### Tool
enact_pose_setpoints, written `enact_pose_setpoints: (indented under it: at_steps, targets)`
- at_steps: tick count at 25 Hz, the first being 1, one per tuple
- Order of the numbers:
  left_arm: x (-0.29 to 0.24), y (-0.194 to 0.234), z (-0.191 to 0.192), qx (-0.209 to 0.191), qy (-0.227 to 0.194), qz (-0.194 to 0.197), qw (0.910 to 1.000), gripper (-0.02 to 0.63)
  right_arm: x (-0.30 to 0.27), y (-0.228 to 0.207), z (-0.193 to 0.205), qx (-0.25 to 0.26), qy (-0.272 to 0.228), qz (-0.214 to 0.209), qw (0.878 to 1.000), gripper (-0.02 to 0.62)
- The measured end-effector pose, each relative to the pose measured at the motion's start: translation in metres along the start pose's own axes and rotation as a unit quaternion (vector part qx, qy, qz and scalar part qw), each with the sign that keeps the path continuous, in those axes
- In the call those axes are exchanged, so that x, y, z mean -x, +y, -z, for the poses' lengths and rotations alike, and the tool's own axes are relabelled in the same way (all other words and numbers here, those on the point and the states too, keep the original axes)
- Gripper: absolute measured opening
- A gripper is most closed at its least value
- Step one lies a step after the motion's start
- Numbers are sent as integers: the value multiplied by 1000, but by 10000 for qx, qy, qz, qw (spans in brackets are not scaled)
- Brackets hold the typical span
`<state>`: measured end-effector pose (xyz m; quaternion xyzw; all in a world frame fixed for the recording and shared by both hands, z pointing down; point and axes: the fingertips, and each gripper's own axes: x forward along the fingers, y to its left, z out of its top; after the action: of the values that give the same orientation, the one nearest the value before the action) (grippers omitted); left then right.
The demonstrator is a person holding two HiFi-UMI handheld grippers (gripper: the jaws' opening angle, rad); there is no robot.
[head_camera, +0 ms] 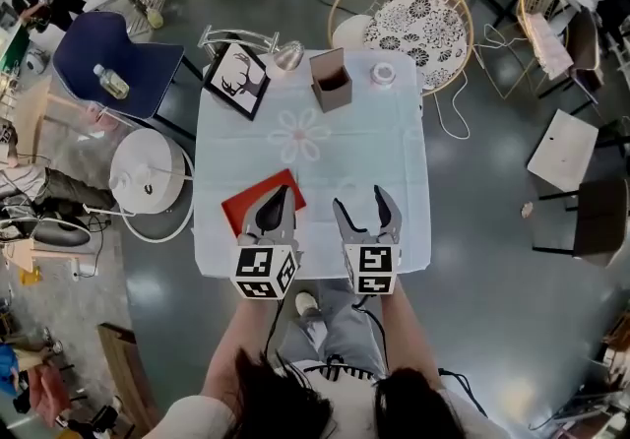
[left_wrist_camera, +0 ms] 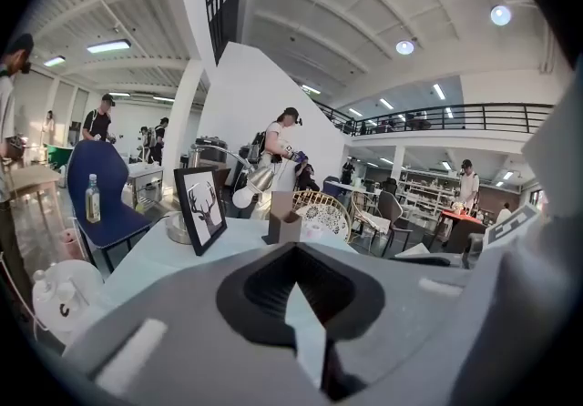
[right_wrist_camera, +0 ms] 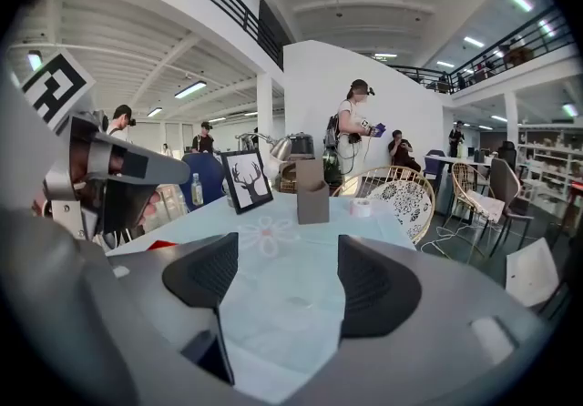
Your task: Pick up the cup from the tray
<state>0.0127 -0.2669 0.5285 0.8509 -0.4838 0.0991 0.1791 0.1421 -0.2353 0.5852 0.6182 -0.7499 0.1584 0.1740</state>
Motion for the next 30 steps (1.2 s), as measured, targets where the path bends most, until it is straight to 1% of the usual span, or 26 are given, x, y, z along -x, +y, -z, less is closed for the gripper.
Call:
enact_pose_setpoints:
  at_steps: [3, 5, 7, 9, 12, 15, 19, 22, 24, 27, 30]
  targets:
    - [6, -9, -9, -46, -90, 97, 9999, 0, 14, 3, -16, 78, -183, 10, 9998, 357]
    - [13, -15, -16, -76, -170, 143, 9997, 0, 22, 3, -28, 147, -317, 78, 9994, 321]
    - [20, -18, -22, -95, -257, 169, 9995, 0, 31, 3, -38, 142, -408, 210, 9988, 204]
    - [29, -21, -27, -137, -321, 183, 9992, 0, 41, 4, -47, 87, -513, 293, 9982, 133]
    - [46, -27, -32, -168, -394, 192, 9989, 0, 59, 12, -61, 129, -715, 306, 9969, 69]
    - [66, -34, -36, -159, -523, 236, 9982, 0, 79, 21, -74, 217, -897, 305, 9953, 32]
    - [90, -43, -43, -215, -707, 289, 9969, 0, 100, 38, -84, 369, -1010, 230, 9939, 26]
    - [104, -51, -50, -193, -835, 386, 9956, 0, 116, 49, -88, 316, -1050, 177, 9938, 25]
    - [114, -58, -52, -259, -897, 480, 9945, 0, 125, 56, -86, 309, -1021, 217, 9941, 25]
    - [135, -63, -42, -312, -887, 495, 9943, 0, 141, 77, -75, 415, -876, 214, 9951, 25]
    - [148, -69, -44, -334, -995, 497, 9932, 0, 155, 86, -76, 473, -936, 219, 9942, 23]
